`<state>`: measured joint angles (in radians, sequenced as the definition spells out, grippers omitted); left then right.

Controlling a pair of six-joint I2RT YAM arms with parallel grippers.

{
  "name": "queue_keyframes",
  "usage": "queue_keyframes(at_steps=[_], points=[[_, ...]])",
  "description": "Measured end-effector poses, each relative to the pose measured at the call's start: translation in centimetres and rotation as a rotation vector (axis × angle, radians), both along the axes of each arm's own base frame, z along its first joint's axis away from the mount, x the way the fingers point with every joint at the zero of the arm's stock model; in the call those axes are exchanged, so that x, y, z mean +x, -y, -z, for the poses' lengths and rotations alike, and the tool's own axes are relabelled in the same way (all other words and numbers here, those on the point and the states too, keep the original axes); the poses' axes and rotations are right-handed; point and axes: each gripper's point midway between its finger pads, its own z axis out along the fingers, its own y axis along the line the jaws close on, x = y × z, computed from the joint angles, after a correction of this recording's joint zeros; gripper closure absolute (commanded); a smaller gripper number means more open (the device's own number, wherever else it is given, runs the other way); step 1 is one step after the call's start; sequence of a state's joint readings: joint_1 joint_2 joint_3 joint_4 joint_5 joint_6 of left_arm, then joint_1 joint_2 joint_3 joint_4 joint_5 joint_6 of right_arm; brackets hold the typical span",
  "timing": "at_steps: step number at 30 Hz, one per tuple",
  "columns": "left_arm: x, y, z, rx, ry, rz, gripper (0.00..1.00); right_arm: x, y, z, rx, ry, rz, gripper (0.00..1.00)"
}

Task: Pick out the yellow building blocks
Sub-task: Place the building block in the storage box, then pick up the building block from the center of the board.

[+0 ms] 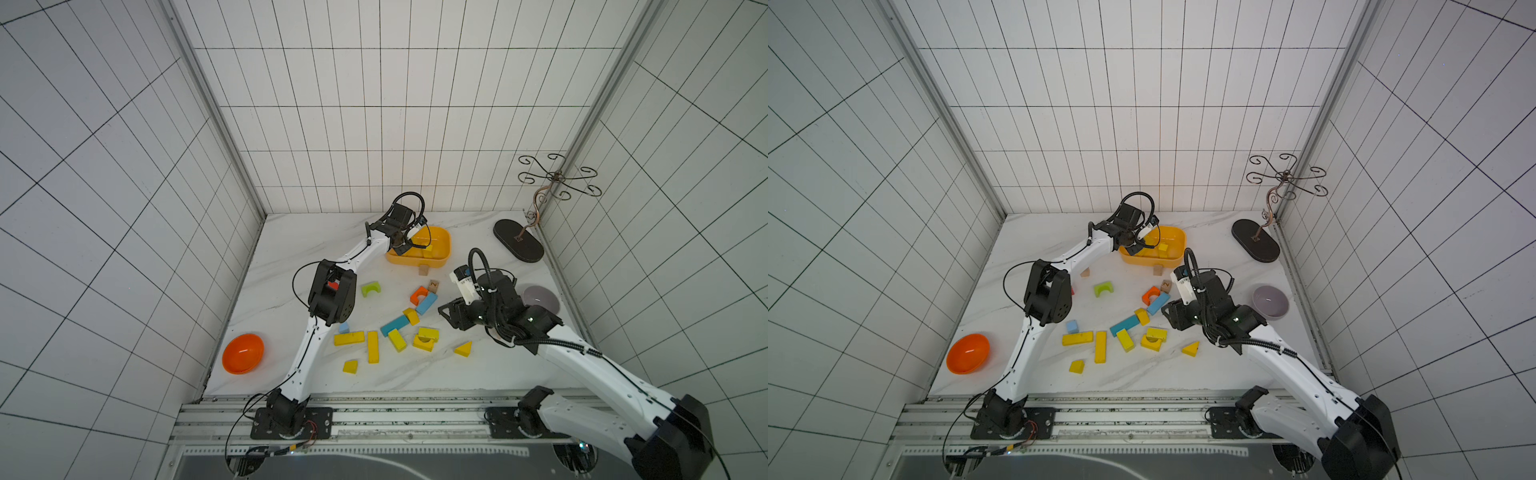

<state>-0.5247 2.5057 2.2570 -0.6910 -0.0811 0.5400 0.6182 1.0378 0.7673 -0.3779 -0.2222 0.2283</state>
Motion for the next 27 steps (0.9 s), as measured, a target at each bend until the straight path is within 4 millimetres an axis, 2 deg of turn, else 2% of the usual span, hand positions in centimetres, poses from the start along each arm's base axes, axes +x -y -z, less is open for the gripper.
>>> queue_keyframes(at_steps=[2, 3, 5, 7, 14, 17, 20, 22, 25, 27], points=[[-0.1, 0.0, 0.6, 0.013, -0.005, 0.003, 0.61, -0.4, -0.5, 0.4, -0.005, -0.01, -0.014, 0.44], [-0.1, 0.0, 0.8, 0.015, -0.007, 0.003, 0.53, -0.6, -0.7, 0.5, -0.008, -0.015, -0.019, 0.44], [0.1, 0.2, 0.5, 0.015, 0.005, 0.004, 0.41, -1.1, -1.2, 1.0, -0.017, -0.028, -0.035, 0.44], [0.3, 0.3, 0.0, 0.012, 0.021, 0.001, 0.35, -1.4, -1.7, 1.5, -0.029, -0.039, -0.047, 0.44], [0.6, 0.5, -0.9, 0.009, 0.043, -0.006, 0.31, -2.5, -3.3, 2.9, -0.063, -0.061, -0.094, 0.44], [0.3, 0.1, -2.0, 0.005, 0.041, -0.016, 0.31, -2.9, -4.0, 3.5, -0.079, -0.068, -0.114, 0.44], [-0.1, -0.9, -5.1, -0.02, 0.048, -0.039, 0.31, -3.1, -4.5, 4.4, -0.099, -0.08, -0.13, 0.44], [-0.7, -2.0, -8.5, -0.052, 0.065, -0.062, 0.3, -3.3, -4.8, 5.0, -0.117, -0.085, -0.136, 0.45], [-2.4, -5.1, -15.3, -0.137, 0.107, -0.109, 0.3, -3.6, -5.2, 6.0, -0.142, -0.104, -0.151, 0.45], [-4.4, -8.1, -20.0, -0.206, 0.14, -0.145, 0.3, -3.8, -5.4, 7.1, -0.167, -0.128, -0.162, 0.45]])
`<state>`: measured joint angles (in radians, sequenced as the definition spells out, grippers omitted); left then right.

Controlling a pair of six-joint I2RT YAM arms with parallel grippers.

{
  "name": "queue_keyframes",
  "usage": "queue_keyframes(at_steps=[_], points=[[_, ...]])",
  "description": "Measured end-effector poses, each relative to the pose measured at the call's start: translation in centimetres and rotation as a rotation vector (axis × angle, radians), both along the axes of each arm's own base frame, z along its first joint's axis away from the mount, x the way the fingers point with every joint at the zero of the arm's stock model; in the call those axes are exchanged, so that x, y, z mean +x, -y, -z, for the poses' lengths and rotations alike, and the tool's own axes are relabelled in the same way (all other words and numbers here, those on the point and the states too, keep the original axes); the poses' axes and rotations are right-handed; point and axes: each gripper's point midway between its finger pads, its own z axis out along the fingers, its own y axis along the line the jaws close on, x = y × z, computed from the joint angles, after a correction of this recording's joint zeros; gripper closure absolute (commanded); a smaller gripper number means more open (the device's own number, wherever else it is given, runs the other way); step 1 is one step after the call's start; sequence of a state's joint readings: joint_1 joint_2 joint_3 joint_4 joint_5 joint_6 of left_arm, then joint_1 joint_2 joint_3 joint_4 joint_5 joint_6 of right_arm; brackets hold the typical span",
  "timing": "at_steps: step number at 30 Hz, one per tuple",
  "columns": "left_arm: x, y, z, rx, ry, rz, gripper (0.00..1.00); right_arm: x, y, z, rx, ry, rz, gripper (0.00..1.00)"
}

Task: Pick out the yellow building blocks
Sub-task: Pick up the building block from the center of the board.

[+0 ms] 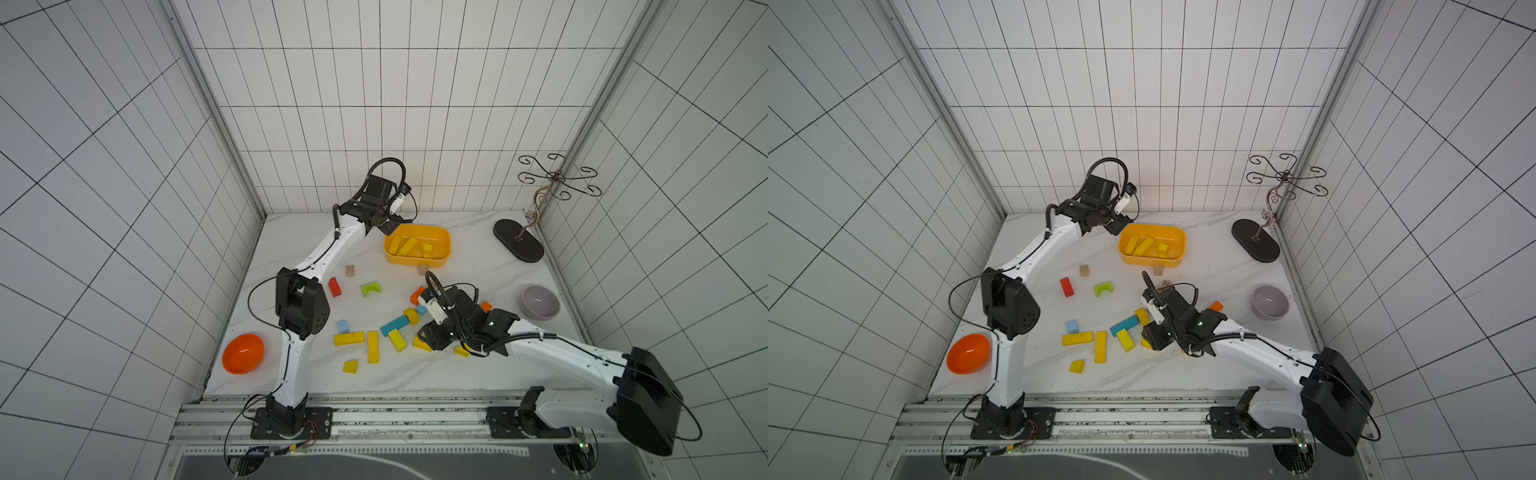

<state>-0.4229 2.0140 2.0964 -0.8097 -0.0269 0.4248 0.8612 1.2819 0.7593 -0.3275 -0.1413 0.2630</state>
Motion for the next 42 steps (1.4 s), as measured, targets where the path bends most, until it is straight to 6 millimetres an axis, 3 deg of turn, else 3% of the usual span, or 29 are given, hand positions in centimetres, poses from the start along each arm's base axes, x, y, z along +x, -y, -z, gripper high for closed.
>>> queue_keyframes(at_steps=[3, 6, 8, 15, 20, 24, 42], points=[[-3.2, -4.9, -5.2, -0.091, 0.045, -0.056, 0.3, -0.4, -0.2, 1.5, -0.035, -0.034, -0.015, 0.44], [-6.3, -9.1, -6.8, -0.142, 0.052, -0.115, 0.29, -0.6, -0.2, 2.4, -0.056, -0.053, -0.022, 0.44], [-8.3, -10.8, -6.1, -0.152, 0.027, -0.134, 0.29, -0.6, -0.2, 2.6, -0.061, -0.058, -0.027, 0.44], [-13.5, -14.3, -0.8, -0.153, -0.11, -0.181, 0.29, -1.1, -0.3, 4.0, -0.086, -0.094, -0.056, 0.45], [-15.8, -15.9, 0.7, -0.164, -0.135, -0.21, 0.29, -1.3, -0.4, 4.7, -0.098, -0.113, -0.075, 0.46], [-16.8, -16.1, 1.4, -0.169, -0.147, -0.211, 0.29, -1.3, -0.7, 5.0, -0.103, -0.117, -0.084, 0.46], [-18.7, -16.5, 4.9, -0.153, -0.234, -0.225, 0.29, -1.3, -1.1, 7.1, -0.253, -0.126, -0.139, 0.51]])
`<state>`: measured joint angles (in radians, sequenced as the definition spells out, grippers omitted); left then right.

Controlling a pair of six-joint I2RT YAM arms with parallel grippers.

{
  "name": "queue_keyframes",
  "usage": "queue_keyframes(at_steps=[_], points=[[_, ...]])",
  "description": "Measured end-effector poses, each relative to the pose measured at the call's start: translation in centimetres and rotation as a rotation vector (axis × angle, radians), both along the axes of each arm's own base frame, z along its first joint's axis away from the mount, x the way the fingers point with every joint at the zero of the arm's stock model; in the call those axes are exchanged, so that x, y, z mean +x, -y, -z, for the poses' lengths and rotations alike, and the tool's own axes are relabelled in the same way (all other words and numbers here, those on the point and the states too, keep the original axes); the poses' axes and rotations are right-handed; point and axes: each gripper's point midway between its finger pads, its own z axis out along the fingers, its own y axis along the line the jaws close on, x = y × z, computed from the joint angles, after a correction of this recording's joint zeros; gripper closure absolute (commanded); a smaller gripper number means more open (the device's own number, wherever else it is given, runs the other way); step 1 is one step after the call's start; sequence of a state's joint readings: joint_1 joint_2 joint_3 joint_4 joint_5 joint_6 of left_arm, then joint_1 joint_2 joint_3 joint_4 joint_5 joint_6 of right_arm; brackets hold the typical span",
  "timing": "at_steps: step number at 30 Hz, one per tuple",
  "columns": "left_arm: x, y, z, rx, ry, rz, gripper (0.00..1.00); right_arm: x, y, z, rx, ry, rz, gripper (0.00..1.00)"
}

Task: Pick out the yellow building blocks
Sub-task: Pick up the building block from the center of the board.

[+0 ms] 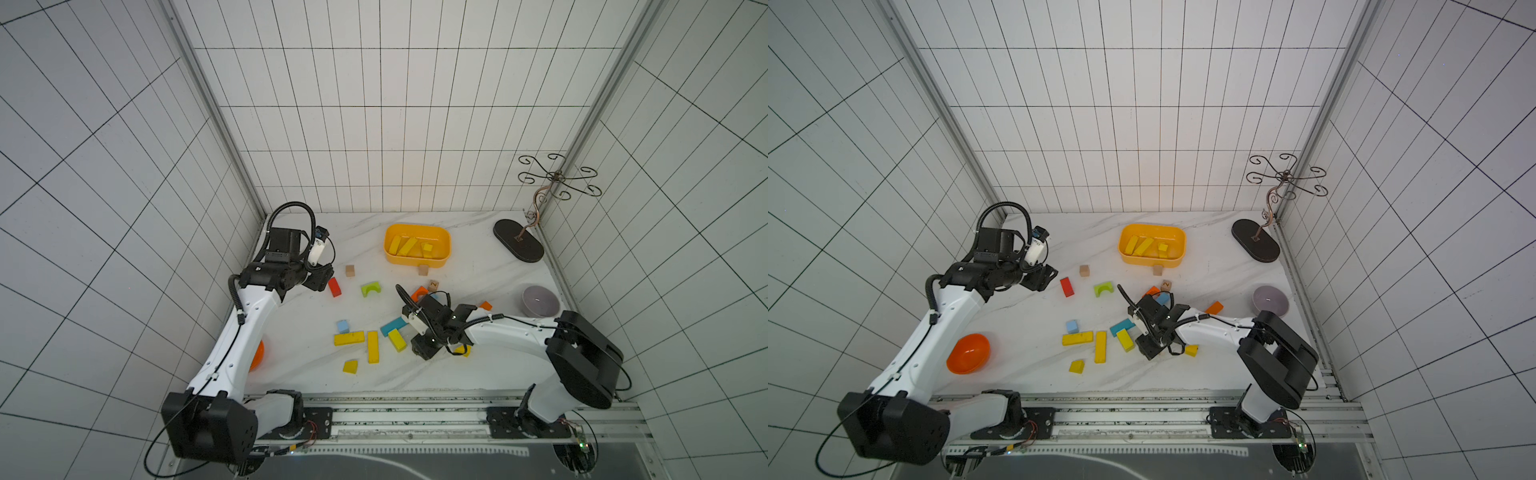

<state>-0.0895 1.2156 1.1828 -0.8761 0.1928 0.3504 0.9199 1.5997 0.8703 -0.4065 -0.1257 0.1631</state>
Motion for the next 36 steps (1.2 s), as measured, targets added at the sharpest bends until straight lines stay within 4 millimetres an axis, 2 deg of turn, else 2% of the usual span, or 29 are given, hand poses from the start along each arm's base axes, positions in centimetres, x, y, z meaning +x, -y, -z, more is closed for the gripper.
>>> queue_keyframes(at_steps=[9, 16, 18, 22, 27, 36], points=[[-1.0, -0.2, -0.5, 0.004, 0.021, -0.004, 0.29, 0.4, 0.2, 0.6, -0.083, 0.032, -0.008, 0.57], [-1.4, -0.3, -1.0, 0.006, 0.039, -0.001, 0.29, 0.7, 0.8, 0.7, -0.116, 0.051, 0.002, 0.69], [-1.4, -0.2, -1.1, 0.005, 0.042, -0.001, 0.29, 0.8, 0.9, 0.7, -0.121, 0.055, 0.004, 0.76], [-1.4, -0.2, -1.5, 0.001, 0.05, 0.001, 0.29, 1.1, 0.9, 0.5, -0.126, 0.065, 0.006, 0.82], [-1.5, -0.1, -1.9, -0.005, 0.063, 0.005, 0.29, 1.1, 0.9, 0.2, -0.123, 0.073, 0.008, 0.83], [-1.8, -0.1, -2.3, -0.005, 0.074, 0.006, 0.29, 1.0, 0.0, -2.1, -0.038, 0.087, 0.0, 0.84]])
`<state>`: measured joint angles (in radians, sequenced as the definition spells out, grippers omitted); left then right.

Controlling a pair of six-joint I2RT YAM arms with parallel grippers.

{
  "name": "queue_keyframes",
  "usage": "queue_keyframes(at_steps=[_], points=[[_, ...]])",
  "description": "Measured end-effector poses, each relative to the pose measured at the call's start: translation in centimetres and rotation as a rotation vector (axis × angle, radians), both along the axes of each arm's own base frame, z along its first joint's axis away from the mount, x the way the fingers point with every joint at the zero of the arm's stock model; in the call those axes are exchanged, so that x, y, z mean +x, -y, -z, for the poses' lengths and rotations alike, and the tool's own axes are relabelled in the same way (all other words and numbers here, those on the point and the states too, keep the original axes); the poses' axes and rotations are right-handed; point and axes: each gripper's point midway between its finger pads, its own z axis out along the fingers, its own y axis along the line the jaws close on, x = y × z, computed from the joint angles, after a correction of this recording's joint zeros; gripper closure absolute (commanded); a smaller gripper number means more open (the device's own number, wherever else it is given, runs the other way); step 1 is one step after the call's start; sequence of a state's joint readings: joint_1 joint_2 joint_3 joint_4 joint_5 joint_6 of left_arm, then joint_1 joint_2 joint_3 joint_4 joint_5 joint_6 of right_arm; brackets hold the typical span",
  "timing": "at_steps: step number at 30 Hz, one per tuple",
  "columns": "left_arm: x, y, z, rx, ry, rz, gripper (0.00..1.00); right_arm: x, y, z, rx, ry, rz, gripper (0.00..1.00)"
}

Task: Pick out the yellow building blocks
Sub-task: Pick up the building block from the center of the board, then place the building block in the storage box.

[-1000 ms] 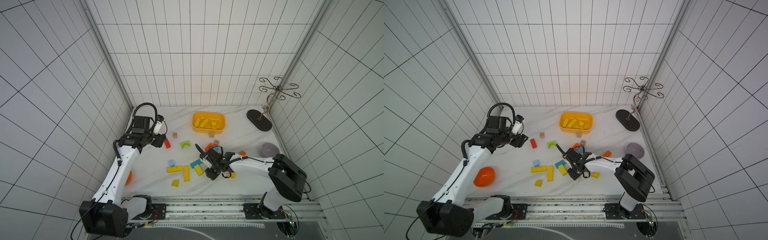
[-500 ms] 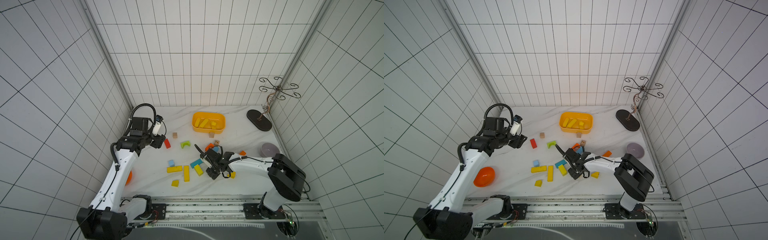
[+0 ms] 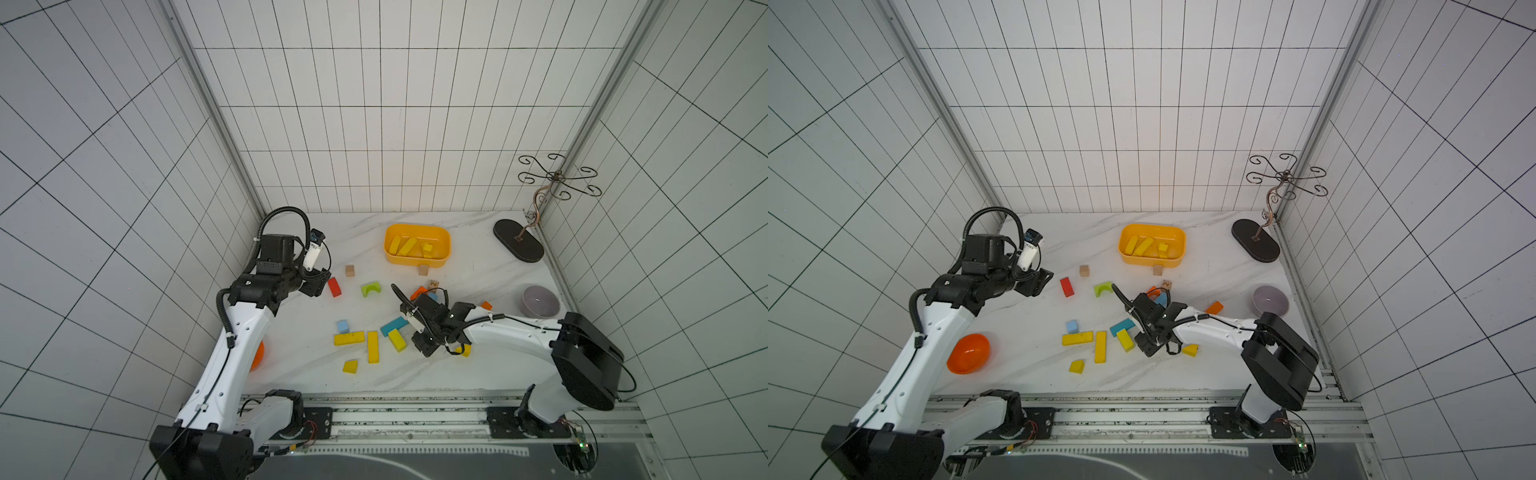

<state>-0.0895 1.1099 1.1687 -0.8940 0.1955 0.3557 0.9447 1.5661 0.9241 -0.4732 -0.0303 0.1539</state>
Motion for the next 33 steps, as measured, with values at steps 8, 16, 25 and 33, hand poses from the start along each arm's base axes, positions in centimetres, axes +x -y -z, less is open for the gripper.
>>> queue_keyframes(at_steps=[8, 16, 25, 33], points=[[-0.4, 0.0, 0.3, 0.0, -0.003, 0.0, 0.29, 0.3, -0.4, -0.7, 0.044, -0.005, 0.004, 0.85], [-0.8, -0.1, 1.1, 0.002, -0.021, 0.0, 0.29, 2.6, -0.7, -2.8, 0.13, 0.022, 0.054, 0.84], [-1.7, 0.3, 2.8, 0.011, -0.05, 0.045, 0.28, 11.2, -1.6, -10.7, 0.323, 0.175, 0.18, 0.84], [-4.8, 1.6, 4.8, 0.022, -0.109, 0.197, 0.28, 20.4, -0.4, -14.4, 0.384, 0.295, 0.273, 0.82]])
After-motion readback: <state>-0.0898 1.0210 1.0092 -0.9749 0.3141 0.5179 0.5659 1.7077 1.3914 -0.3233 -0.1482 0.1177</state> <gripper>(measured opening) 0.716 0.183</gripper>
